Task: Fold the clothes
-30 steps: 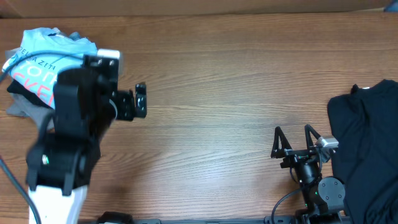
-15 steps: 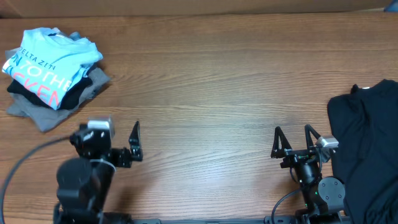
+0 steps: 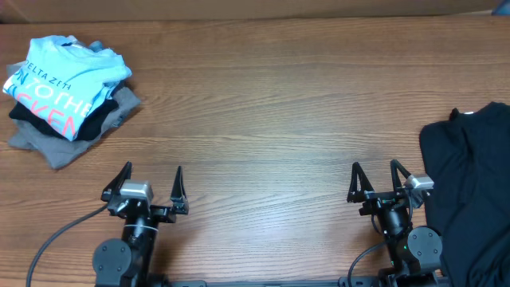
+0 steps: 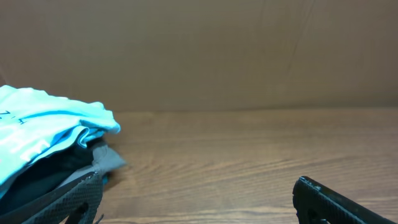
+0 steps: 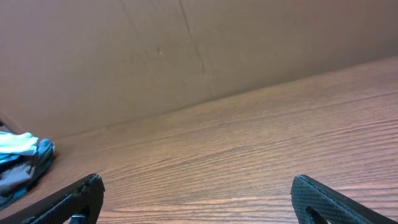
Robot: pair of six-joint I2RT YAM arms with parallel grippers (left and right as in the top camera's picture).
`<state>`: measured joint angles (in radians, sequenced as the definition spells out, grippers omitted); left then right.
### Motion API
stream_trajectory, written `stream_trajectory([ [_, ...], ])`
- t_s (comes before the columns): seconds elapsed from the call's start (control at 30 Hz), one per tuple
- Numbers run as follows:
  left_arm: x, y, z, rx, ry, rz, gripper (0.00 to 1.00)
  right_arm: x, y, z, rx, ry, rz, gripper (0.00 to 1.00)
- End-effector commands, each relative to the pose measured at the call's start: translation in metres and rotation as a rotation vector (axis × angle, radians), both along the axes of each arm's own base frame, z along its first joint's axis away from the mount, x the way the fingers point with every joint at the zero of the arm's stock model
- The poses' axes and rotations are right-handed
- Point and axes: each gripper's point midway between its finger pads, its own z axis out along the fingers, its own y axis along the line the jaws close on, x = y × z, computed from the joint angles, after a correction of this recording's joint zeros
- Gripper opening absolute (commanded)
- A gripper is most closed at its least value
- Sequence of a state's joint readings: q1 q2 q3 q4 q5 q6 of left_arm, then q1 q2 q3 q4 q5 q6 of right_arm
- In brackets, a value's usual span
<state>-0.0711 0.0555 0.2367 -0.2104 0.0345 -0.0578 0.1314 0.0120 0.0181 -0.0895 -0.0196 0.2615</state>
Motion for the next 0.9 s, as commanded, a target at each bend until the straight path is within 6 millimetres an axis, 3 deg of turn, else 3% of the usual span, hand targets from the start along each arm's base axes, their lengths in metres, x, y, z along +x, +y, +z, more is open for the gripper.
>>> stream_trajectory([
  [0.0,0.003,0.000,-0.013,-0.020,-0.034,-0.002,1.00,0.000,0.000,-0.002,0.000,-0.004,-0.002,1.00],
  [0.17,0.013,-0.003,-0.031,-0.038,-0.094,-0.016,1.00,0.000,0.000,-0.002,0.000,-0.004,-0.002,1.00],
  [0.47,0.014,-0.003,-0.068,-0.037,0.051,-0.010,1.00,0.000,0.000,-0.002,0.000,-0.004,-0.002,1.00],
  [0.87,0.014,-0.003,-0.068,-0.038,0.050,-0.010,1.00,0.000,0.000,-0.002,0.000,-0.004,-0.002,1.00],
])
